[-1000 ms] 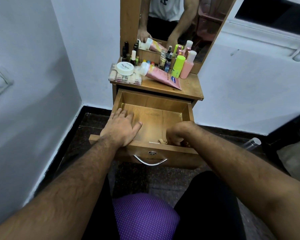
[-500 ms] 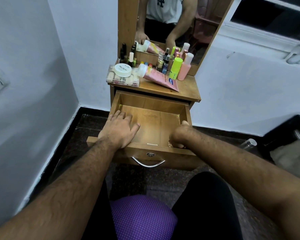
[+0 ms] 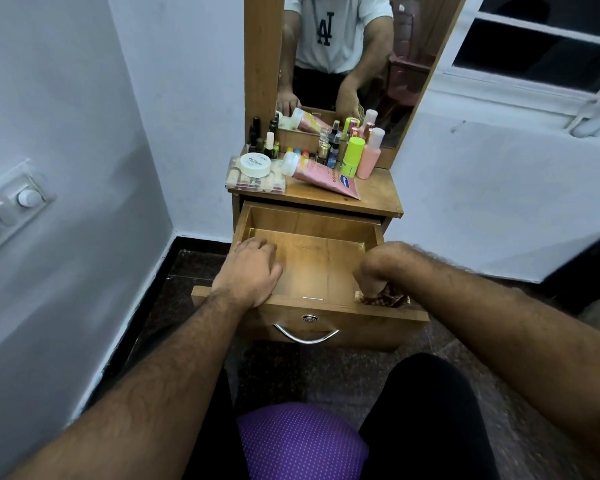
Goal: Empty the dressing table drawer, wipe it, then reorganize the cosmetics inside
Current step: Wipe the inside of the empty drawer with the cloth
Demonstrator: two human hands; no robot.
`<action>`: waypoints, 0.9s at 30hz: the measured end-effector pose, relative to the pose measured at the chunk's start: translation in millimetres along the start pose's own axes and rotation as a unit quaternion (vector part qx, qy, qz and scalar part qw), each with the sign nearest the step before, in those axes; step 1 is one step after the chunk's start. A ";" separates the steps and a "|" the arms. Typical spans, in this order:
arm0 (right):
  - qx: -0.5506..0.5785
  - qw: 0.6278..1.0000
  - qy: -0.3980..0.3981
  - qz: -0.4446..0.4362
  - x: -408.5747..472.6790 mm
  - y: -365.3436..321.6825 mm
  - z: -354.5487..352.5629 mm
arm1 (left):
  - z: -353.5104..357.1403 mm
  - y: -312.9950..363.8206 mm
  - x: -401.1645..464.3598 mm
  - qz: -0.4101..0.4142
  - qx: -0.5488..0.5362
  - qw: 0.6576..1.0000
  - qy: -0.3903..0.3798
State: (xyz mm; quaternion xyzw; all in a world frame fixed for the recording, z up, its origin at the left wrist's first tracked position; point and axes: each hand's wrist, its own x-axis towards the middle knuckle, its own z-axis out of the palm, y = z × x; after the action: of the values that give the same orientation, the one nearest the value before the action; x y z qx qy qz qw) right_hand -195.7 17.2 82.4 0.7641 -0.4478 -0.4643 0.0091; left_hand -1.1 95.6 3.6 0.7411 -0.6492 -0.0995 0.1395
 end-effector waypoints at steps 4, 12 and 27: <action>0.141 0.986 0.076 -0.037 -5.6 37.5 2.9 | -5.4 9.4 -4.8 0.057 0.022 0.995 0.077; 0.531 0.750 0.386 -0.074 -27.6 47.3 30.0 | -11.8 117.7 -18.2 -0.133 -0.485 0.865 -0.003; 0.699 0.544 0.453 -0.104 -50.2 13.1 49.5 | -30.4 142.9 -12.1 -0.191 -0.699 0.689 -0.009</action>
State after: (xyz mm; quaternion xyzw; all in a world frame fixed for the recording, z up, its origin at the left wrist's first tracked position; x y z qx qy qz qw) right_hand -248.6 64.0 95.1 0.6790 -0.4842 0.4052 -0.3747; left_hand -126.3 93.1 79.8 0.5359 -0.2377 -0.5556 0.5896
